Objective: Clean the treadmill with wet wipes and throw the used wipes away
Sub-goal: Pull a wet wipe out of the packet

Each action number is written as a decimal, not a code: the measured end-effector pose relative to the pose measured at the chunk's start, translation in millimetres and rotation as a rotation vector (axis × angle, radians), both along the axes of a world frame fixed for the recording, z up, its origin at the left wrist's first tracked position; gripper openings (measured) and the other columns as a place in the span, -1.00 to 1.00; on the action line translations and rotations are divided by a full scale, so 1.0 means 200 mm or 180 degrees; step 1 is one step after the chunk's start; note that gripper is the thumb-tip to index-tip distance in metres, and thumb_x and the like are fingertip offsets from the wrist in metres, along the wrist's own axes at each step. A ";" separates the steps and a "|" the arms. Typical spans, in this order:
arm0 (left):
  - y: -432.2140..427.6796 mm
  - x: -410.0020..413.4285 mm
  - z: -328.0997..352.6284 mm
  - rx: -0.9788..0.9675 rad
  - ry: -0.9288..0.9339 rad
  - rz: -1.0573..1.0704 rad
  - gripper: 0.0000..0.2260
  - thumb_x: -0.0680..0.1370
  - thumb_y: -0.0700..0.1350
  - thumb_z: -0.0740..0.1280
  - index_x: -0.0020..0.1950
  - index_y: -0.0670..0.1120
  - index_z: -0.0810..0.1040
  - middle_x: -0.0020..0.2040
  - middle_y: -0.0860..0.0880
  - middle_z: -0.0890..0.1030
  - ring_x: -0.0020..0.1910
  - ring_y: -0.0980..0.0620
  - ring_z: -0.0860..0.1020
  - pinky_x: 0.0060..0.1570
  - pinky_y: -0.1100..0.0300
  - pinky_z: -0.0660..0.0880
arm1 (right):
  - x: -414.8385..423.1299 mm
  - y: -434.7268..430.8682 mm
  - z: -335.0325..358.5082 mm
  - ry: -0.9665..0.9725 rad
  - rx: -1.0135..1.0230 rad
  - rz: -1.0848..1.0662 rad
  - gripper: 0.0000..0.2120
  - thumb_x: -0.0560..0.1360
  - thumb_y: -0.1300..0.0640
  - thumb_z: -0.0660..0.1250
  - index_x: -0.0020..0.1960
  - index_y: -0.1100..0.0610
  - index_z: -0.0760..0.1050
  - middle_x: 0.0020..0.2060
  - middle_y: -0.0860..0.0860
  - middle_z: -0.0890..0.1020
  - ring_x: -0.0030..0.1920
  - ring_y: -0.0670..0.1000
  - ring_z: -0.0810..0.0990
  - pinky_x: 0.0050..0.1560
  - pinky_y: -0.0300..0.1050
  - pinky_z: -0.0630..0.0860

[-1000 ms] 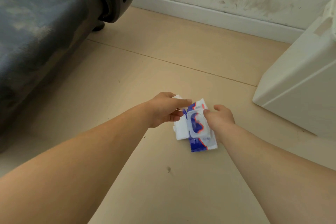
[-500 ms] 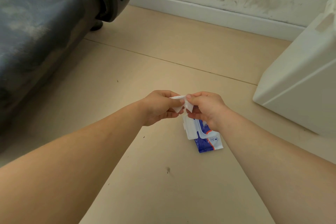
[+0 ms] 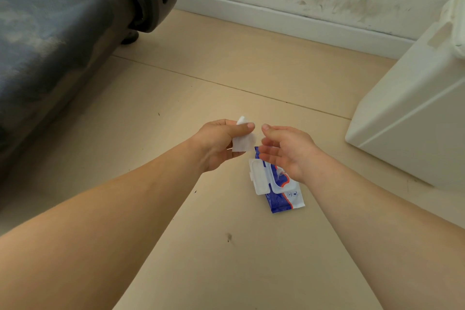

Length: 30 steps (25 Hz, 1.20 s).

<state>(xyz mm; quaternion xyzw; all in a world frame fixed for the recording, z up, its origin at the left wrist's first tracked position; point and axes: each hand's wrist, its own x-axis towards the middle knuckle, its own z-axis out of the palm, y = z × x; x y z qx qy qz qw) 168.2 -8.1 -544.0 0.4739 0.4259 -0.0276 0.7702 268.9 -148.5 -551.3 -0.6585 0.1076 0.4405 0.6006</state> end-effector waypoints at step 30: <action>0.02 0.06 0.12 0.2064 0.0055 -0.0069 -0.89 0.56 -0.16 0.35 0.01 -0.17 0.60 -0.07 -0.16 0.68 -0.17 -0.07 0.63 -0.16 0.06 0.61 | -0.04 0.21 0.22 -0.0427 0.0314 0.0176 -0.77 0.46 0.22 0.54 0.05 0.32 0.66 -0.11 0.22 0.75 -0.16 0.18 0.76 -0.15 -0.03 0.70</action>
